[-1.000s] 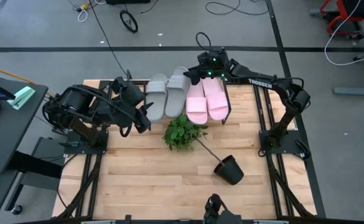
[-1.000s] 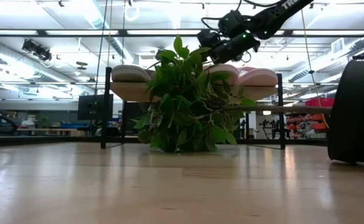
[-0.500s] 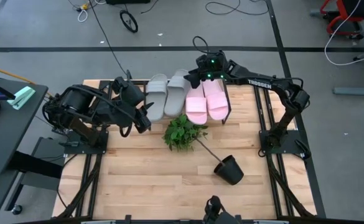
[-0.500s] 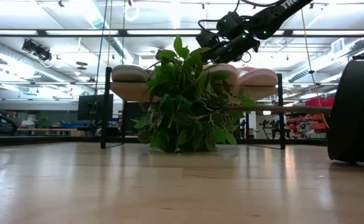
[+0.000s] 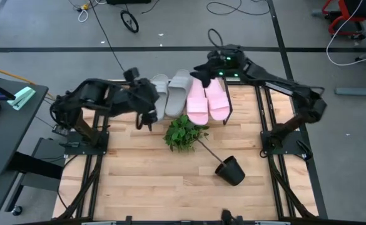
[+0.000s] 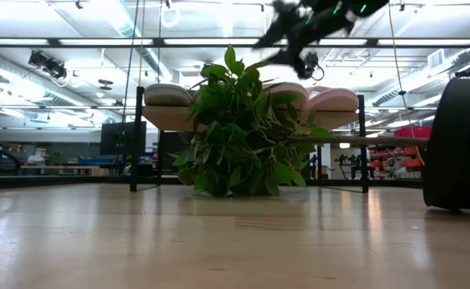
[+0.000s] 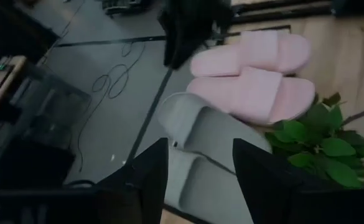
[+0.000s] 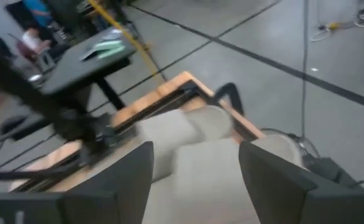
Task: Pick and place slides into the shelf
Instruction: Put the gray slides on the shelf
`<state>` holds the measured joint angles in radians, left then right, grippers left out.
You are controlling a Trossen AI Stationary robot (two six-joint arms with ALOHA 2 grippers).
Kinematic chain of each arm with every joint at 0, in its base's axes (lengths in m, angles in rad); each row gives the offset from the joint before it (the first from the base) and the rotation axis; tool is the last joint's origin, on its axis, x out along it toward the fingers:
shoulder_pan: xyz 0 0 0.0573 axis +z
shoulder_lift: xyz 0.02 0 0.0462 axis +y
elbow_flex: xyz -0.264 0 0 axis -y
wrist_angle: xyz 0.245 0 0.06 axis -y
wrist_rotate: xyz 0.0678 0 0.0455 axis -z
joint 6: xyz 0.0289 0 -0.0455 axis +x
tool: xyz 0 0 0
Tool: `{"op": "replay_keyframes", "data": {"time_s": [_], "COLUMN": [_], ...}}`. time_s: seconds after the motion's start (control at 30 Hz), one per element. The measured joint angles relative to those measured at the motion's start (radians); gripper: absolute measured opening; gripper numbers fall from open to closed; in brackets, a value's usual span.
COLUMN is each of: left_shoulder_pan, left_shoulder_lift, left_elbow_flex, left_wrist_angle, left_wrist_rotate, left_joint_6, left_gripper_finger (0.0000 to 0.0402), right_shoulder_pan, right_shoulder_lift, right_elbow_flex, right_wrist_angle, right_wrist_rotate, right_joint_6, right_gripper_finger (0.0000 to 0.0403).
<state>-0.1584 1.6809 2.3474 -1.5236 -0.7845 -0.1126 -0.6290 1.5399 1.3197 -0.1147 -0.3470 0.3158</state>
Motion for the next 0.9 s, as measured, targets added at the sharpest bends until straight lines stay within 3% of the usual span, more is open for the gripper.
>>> {"op": "replay_keyframes", "data": {"time_s": [0.3,0.47,0.7,0.9], "left_shoulder_pan": [0.168,0.273,0.421,0.501], "left_shoulder_lift": [0.081,0.136,0.243,0.346], "left_elbow_flex": [0.000,0.000,0.000,0.000], "left_wrist_angle": [0.177,0.206,0.191,0.173], "left_wrist_rotate": [0.309,0.555,0.602,0.608], "left_joint_6": [0.387,0.526,0.574,0.584], "left_gripper_finger": [0.0165,0.0157,0.0145,0.0142], "right_shoulder_pan": [0.191,0.374,0.640,0.838], "right_shoulder_lift": [-0.307,-0.445,-0.544,-0.542], "right_elbow_flex": [0.001,0.002,0.001,0.001], "right_wrist_angle": [-0.346,-0.473,-0.618,-0.730], "right_wrist_rotate": [0.005,0.133,0.404,0.547], "right_joint_6": [-0.038,-0.032,0.075,0.138], "right_gripper_finger": [0.0191,0.0175,0.0179,0.0181]}}
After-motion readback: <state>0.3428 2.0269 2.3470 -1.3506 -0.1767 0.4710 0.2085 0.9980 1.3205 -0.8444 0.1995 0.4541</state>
